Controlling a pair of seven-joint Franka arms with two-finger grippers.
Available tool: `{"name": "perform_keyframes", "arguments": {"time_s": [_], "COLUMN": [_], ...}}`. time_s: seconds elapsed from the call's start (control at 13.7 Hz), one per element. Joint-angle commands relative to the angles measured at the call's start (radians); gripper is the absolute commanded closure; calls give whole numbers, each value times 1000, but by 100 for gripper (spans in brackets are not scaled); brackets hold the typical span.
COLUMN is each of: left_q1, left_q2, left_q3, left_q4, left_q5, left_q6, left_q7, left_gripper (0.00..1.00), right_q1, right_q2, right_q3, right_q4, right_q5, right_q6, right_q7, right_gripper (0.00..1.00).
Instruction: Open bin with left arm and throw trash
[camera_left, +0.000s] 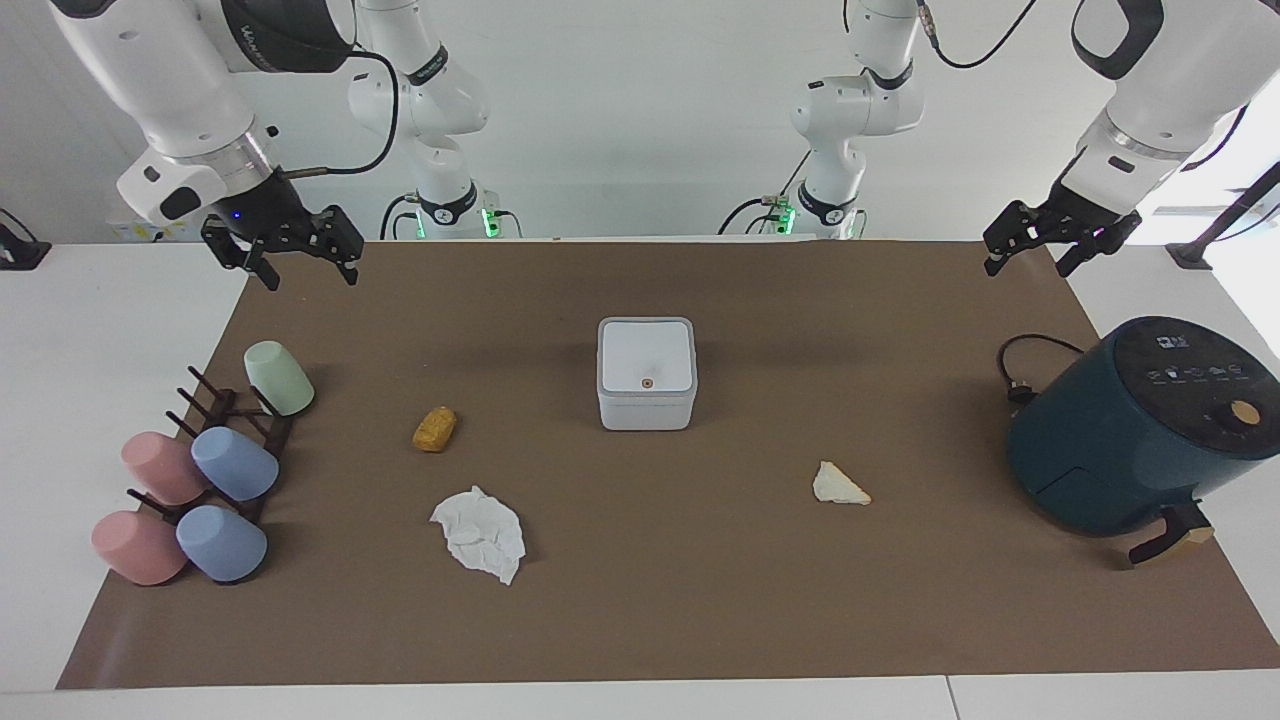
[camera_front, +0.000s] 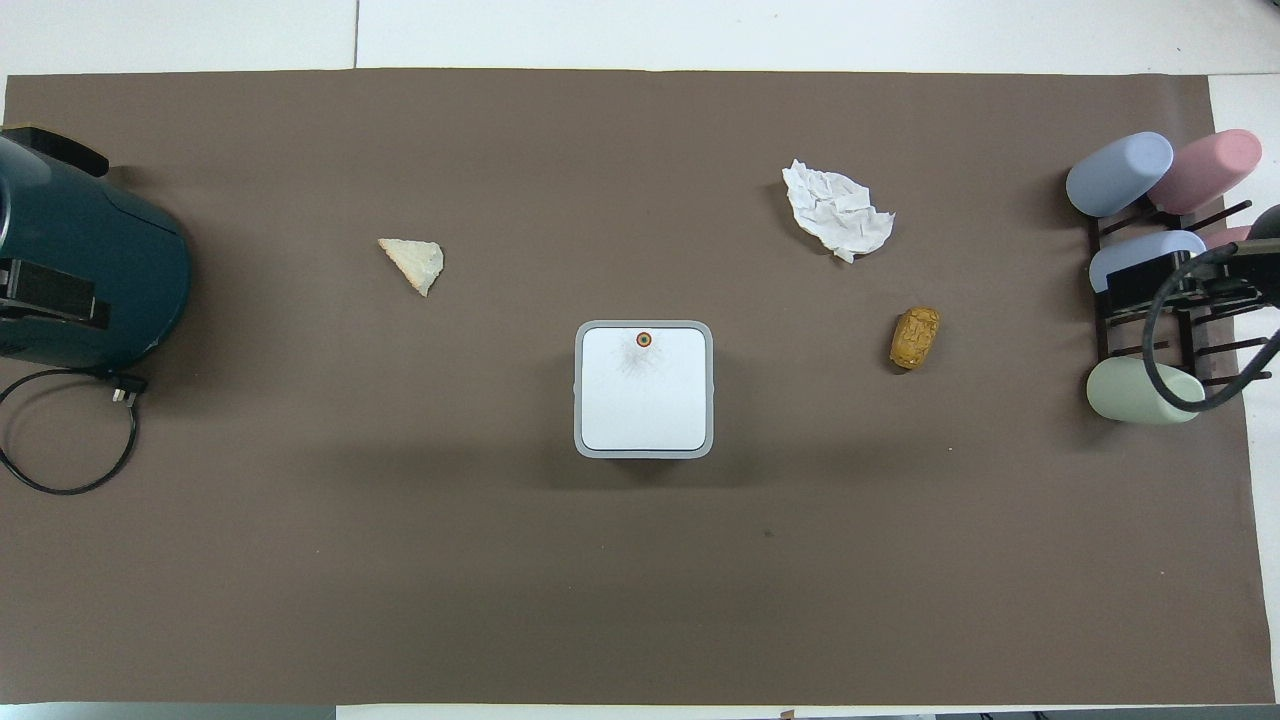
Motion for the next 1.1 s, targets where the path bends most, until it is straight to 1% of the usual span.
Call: {"name": "perform_keyframes", "arguments": {"time_s": [0.0,0.07,0.15,0.22,0.37,0.44,0.51,0.58,0.73,0.8,0.95,1.02], "left_q1": [-5,-15,-55,-95,-171,-224,-270,-326,-420,-461,-524,-555], "left_q2": [-33,-35,-53,-73,-108,-113,-107,-98,-95,-89,-32,-1], "left_q3": [-4,-7,-6,-6,-7,-7,-7,-7,-9,-9,-7,-7], "left_q4": [-50,-54,-86,-132,-246,-278,-295,-312,-382,-408,-409,-407], "left_q5": [15,12,12,12,12,12,12,12,10,10,10,10], "left_q6": [53,43,50,93,266,300,317,357,522,599,658,688], "left_q7": [-11,-12,-11,-12,-34,-87,-141,-185,-213,-215,-253,-297], "left_gripper": [48,84,100,100,100,100,100,100,100,100,100,100], "right_q1": [-5,-2,-2,-1,16,16,18,30,84,113,119,119], "right_q2": [-22,-28,-51,-65,-99,-91,-73,-29,50,85,133,159], "right_q3": [4,4,4,4,6,6,6,7,7,7,7,6], "right_q4": [-24,-45,-91,-132,-252,-289,-310,-326,-361,-387,-461,-475], "right_q5": [14,12,12,17,17,18,20,23,25,25,25,25], "right_q6": [4,-2,14,75,227,272,310,359,480,552,692,725], "right_q7": [4,1,-2,1,7,8,13,49,161,171,174,171], "right_gripper": [0,0,0,0,0,0,0,0,0,0,0,0]}}
